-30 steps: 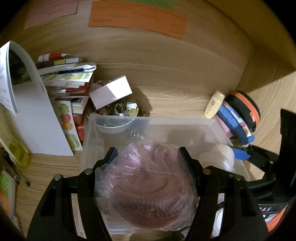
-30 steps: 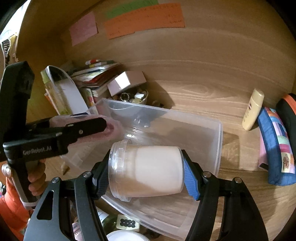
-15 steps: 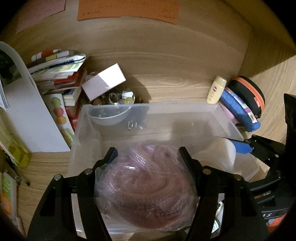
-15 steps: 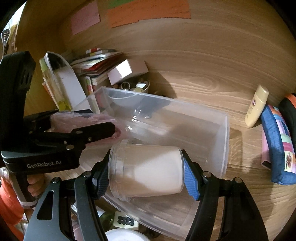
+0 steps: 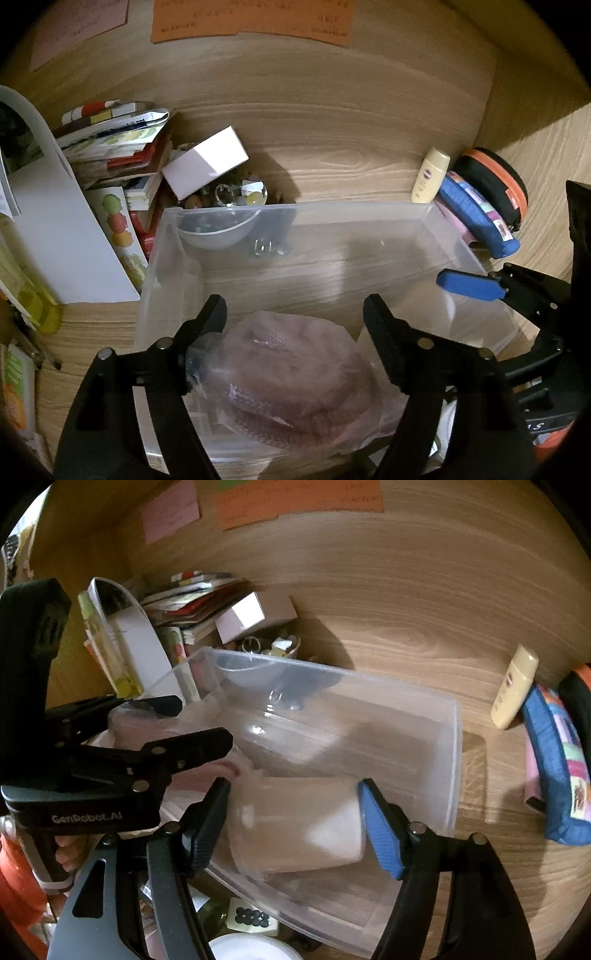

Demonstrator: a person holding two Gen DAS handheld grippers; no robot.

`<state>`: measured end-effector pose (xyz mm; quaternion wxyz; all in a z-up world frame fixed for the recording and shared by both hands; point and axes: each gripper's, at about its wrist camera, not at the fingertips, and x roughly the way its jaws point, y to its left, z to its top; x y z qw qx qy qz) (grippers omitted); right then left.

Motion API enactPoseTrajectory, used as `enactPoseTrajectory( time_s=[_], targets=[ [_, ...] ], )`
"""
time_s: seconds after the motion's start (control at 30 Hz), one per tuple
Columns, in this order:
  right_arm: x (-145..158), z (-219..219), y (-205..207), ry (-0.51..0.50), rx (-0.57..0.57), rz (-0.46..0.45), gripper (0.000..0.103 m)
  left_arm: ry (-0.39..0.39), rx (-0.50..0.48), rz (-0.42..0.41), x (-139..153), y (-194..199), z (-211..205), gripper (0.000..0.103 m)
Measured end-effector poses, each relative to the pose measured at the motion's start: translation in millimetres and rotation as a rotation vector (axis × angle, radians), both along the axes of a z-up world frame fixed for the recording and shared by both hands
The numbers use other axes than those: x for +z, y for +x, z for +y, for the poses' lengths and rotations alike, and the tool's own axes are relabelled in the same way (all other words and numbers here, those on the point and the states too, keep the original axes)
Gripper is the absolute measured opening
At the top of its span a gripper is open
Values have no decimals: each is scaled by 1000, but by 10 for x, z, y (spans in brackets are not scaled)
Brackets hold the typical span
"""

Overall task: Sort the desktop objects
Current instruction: 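Lower rope bag into clear box with left tool while right tool releases jar, then reach the left tool down to the white drawstring pouch beside the box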

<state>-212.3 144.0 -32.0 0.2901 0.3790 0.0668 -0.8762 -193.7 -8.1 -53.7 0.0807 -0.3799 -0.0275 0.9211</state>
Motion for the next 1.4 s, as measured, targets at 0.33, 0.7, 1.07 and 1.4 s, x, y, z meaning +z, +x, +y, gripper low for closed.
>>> enactPoseTrajectory(
  time_s=[0.33, 0.7, 1.07, 1.4],
  targets=[
    [78, -3, 81, -23, 11, 44, 73, 7, 2, 21, 63, 47, -3, 80],
    [276, 130, 179, -32, -27, 91, 83, -28, 47, 100, 319, 184, -101, 87],
    [394, 229, 471, -31, -57, 124, 85, -27, 102, 161, 529, 486, -263, 93],
    [393, 349, 723, -30, -64, 123, 85, -40, 108, 172, 557, 853, -302, 95]
  ],
)
